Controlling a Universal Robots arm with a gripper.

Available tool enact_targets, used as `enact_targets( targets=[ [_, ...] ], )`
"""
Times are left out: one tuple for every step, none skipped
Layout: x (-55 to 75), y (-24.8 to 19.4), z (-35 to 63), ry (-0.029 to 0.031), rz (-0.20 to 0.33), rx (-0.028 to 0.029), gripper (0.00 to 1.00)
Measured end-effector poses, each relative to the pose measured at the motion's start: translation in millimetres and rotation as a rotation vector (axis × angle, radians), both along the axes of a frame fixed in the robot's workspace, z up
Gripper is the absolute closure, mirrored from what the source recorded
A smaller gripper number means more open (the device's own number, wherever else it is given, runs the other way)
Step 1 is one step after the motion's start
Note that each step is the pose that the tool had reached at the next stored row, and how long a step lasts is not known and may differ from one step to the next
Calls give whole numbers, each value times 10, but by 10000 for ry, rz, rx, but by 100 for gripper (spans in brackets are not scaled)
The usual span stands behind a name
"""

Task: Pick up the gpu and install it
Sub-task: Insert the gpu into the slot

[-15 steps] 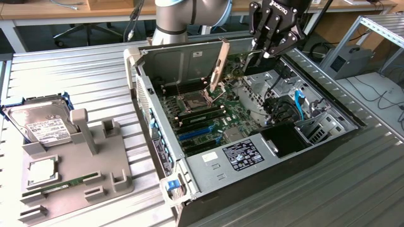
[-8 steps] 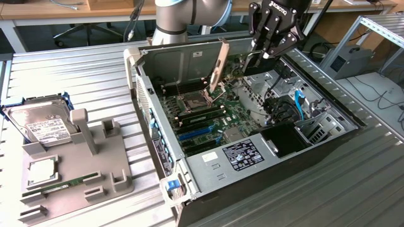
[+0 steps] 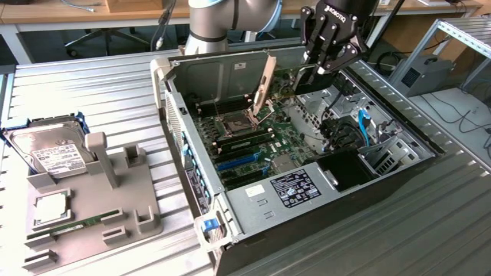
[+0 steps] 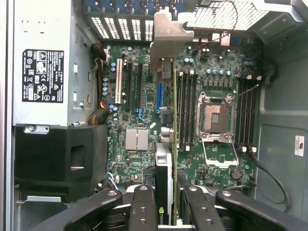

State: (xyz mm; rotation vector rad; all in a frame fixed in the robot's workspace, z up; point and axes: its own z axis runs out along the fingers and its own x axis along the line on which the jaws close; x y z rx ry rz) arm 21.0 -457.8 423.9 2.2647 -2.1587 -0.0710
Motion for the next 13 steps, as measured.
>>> enact_targets(
  targets=[
    [-2, 0, -9, 0, 0, 1, 73],
    [-4, 0, -17, 0, 0, 0, 73],
    [-5, 0, -25, 0, 1, 1, 73],
    [-9, 0, -40, 0, 0, 2, 73],
    [-12, 0, -53, 0, 0, 3, 73],
    [-15, 0, -61, 0, 0, 5, 73],
    [-16, 0, -67, 0, 1, 6, 73],
    [-19, 0, -76, -1, 0, 8, 73],
    [-21, 0, -81, 0, 0, 8, 73],
    [-23, 0, -87, 0, 0, 9, 73],
    [-25, 0, -92, 0, 0, 10, 73],
    [-28, 0, -98, 0, 0, 11, 73],
    [-31, 0, -105, 0, 0, 12, 73]
  ],
)
